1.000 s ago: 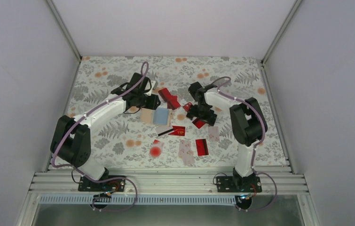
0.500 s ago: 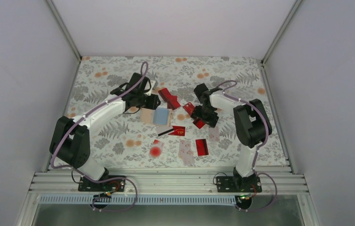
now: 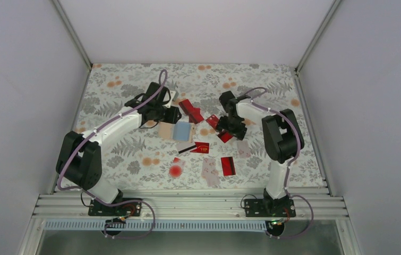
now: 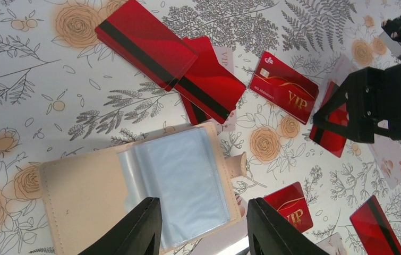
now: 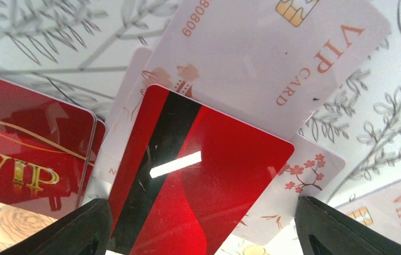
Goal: Put the credit cards into the card holder
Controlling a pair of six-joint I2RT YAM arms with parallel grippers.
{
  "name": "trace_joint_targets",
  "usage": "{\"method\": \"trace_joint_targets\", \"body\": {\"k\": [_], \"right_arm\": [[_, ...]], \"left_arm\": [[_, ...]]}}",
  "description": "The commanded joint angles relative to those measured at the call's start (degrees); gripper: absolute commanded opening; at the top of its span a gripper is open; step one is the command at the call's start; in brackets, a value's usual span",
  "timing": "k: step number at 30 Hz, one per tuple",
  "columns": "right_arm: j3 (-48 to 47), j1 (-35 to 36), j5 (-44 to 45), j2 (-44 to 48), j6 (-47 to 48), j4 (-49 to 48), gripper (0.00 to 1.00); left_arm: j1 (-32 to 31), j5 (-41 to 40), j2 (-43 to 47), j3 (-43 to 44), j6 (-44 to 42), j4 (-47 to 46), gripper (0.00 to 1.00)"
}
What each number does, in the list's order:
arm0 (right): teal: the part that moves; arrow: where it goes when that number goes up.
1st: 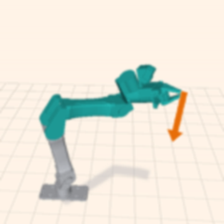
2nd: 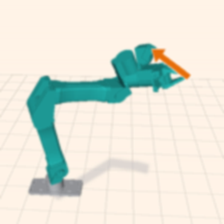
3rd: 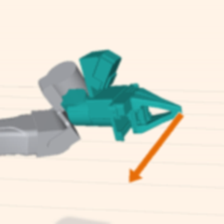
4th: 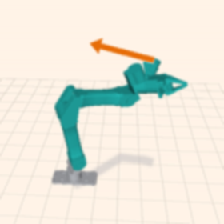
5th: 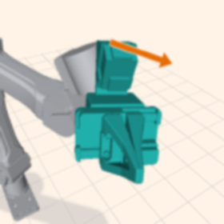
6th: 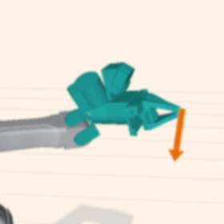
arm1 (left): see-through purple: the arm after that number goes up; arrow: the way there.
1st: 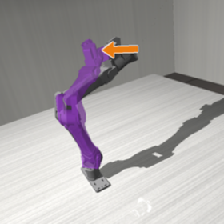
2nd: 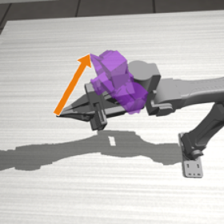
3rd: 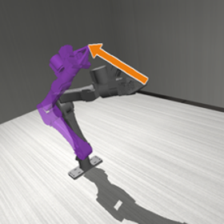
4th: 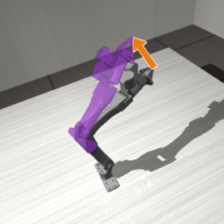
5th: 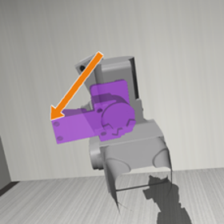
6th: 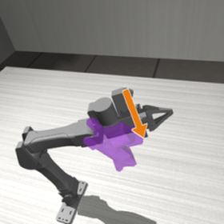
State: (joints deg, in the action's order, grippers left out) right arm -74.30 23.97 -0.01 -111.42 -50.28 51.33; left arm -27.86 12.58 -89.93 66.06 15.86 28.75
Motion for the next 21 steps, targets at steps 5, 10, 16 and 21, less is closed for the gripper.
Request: {"method": "trace_joint_targets", "body": {"k": [5,10,16,21], "right_arm": [[-2.7,-0.76,1.99,-2.59,1.23,-2.28,0.87],[-2.02,-0.72,1.17,-2.37,1.4,-3.4,0.88],[-2.29,-0.76,1.15,-1.65,0.85,-4.5,0.9],[-1.07,-0.78,1.89,-1.98,1.61,-4.14,0.87]], "left_arm": [[0.26,0.45,1.46,-1.07,-0.21,-1.24,0.42],[0.21,0.28,1.61,-1.44,-0.38,-1.33,0.42],[0.25,0.26,1.58,-1.38,-0.57,-1.23,0.42],[0.26,-0.22,1.75,-1.39,-0.56,-0.9,0.42]]}}
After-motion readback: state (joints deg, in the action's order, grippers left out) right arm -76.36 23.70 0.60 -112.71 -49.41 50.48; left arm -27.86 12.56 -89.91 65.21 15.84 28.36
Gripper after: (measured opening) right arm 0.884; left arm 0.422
